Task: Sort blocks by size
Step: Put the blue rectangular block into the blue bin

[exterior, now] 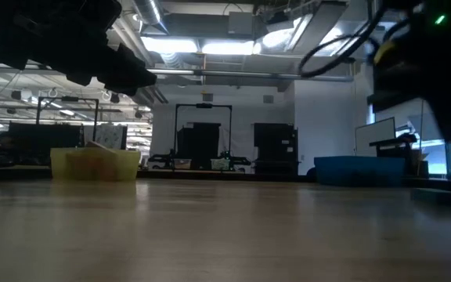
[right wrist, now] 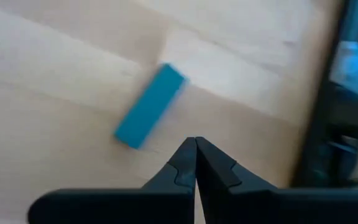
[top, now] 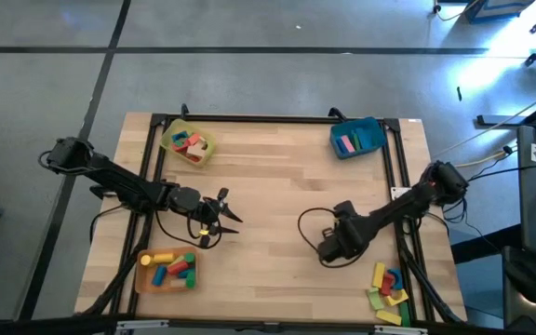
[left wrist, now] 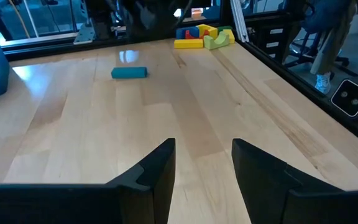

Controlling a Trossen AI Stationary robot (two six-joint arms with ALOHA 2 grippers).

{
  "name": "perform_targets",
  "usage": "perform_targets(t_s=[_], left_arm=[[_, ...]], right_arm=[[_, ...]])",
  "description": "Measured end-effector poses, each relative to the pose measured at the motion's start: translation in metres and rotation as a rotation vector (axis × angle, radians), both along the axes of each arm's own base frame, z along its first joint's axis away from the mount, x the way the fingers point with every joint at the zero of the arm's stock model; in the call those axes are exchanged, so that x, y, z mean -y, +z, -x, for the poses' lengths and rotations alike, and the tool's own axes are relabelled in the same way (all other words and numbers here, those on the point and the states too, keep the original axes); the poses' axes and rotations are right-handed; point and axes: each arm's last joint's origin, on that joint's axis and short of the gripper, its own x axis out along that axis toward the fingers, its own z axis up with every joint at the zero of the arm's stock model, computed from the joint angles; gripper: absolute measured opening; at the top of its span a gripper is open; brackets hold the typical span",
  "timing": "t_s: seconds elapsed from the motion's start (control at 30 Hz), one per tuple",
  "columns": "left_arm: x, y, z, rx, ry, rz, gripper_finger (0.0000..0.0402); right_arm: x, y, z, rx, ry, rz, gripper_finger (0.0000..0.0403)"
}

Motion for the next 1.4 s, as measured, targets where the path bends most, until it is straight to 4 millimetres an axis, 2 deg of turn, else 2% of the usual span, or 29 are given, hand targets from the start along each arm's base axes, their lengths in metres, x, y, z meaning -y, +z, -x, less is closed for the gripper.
perform_targets(t_s=[0.13, 0.3, 0.47, 0.67, 0.83, 0.97, 1.1, 1.4], left_arm=[[0.000, 0.000, 0.000, -0.001, 0.000, 0.001, 0.0143], [0.000, 0.000, 0.000, 0.000, 0.000, 0.000, 0.0143], [0.000, 0.000, 0.000, -0.001, -0.001, 0.000, 0.0143], [0.000, 0.000, 0.000, -0.003, -0.001, 0.000, 0.0143], [0.000, -0.001, 0.000, -0.006, -0.003, -0.004, 0.0143], [0.000, -0.001, 0.000, -0.005, -0.003, -0.004, 0.0143], [0.000, 0.000, 0.000, -0.005, -0.002, -0.004, 0.0143], [0.000, 0.000, 0.000, -0.003, -0.002, -0.004, 0.0143]], right_arm=[[-0.006, 0.013, 0.010, -0.036, -0.055, 0.059, 0.0010], [-0.005, 0.003, 0.011, -0.038, -0.098, 0.032, 0.0024], [0.003, -0.020, -0.001, 0.107, -0.130, -0.022, 0.0110], [0.004, -0.034, 0.005, 0.207, -0.202, 0.080, 0.0233], [0.004, -0.047, 0.012, 0.222, -0.263, 0.100, 0.0283], [0.005, -0.063, 0.012, 0.303, -0.285, 0.080, 0.0283], [0.008, -0.073, 0.017, 0.332, -0.293, 0.074, 0.0256], [0.009, -0.075, 0.018, 0.333, -0.279, 0.086, 0.0126]])
